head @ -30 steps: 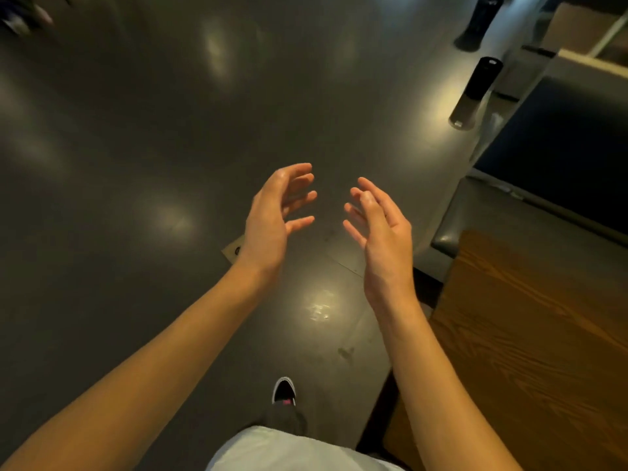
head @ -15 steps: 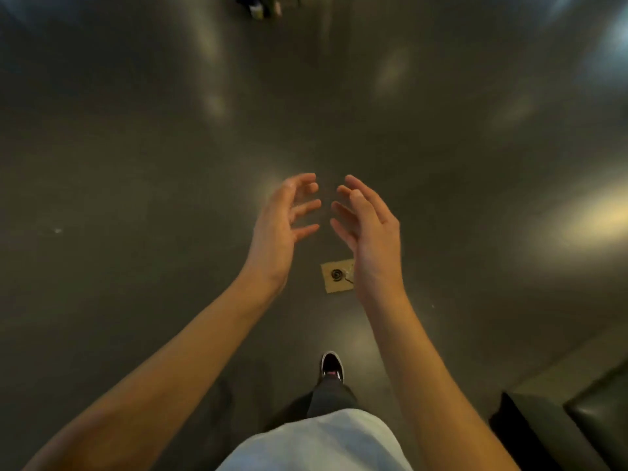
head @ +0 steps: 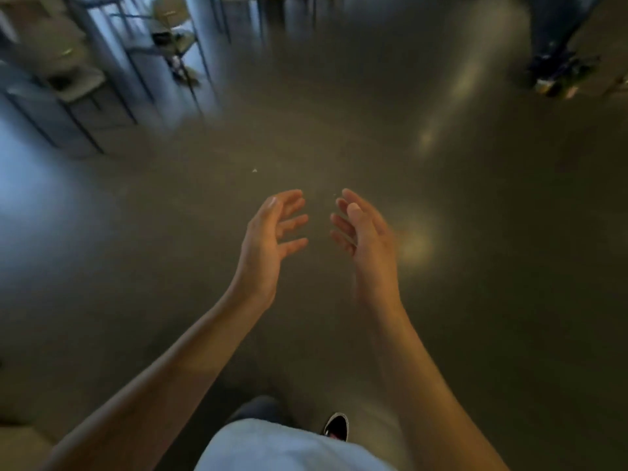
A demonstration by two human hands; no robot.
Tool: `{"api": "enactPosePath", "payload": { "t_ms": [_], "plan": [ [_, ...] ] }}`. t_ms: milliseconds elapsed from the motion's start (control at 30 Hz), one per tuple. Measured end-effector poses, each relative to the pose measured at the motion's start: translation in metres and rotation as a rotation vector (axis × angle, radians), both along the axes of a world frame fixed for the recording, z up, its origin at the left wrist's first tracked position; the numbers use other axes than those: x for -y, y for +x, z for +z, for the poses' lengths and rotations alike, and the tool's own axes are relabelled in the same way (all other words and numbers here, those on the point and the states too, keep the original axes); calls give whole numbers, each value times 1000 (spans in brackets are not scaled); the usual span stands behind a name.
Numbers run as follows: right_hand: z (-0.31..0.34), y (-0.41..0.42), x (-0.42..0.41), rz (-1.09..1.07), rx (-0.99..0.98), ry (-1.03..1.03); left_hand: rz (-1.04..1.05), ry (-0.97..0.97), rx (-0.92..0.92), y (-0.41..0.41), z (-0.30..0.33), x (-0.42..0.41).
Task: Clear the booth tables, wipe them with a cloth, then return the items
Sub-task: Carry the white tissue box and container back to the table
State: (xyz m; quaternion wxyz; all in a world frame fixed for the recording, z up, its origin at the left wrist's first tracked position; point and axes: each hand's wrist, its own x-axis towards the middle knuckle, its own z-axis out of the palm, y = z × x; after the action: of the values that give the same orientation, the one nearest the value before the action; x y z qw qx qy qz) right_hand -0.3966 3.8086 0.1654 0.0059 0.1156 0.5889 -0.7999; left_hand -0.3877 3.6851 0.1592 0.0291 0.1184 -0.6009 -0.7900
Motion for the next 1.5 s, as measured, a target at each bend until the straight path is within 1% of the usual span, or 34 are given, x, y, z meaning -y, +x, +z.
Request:
{"api": "enactPosePath", "payload": {
  "t_ms": [133,267,433,533,633,700,800,1033,1100,1133,1233,1367,1500],
  "plan": [
    [-5,-54,62,246,13,-2,254,-58,-23,-25,-4,61],
    [-9,-96,129,413,-1,7,418,-89,-2,-43,-8,118],
    [-10,-159,237,558,-49,11,577,-89,-55,-93,-13,222],
    [0,-199,302,610,-55,32,629,-106,-64,-129,-3,289],
    [14,-238,368,699,-108,67,651,-165,-99,-164,10,356],
    [20,-263,409,710,-130,59,665,-190,-109,-187,16,394],
    [24,-302,469,718,-105,27,694,-197,-88,-226,18,449],
    [12,-394,575,776,-55,18,744,-200,-50,-316,4,550],
    [1,-439,626,826,-53,-5,787,-221,-50,-358,-3,597],
    [1,-447,635,835,-61,-5,798,-213,-51,-366,-4,606],
    [-2,-510,701,885,-82,-22,837,-227,-53,-422,-9,668],
    [20,-603,798,969,-123,1,969,-218,-21,-502,7,754],
    [35,-667,882,1037,-141,-19,1089,-156,-23,-556,23,831]
  ]
}}
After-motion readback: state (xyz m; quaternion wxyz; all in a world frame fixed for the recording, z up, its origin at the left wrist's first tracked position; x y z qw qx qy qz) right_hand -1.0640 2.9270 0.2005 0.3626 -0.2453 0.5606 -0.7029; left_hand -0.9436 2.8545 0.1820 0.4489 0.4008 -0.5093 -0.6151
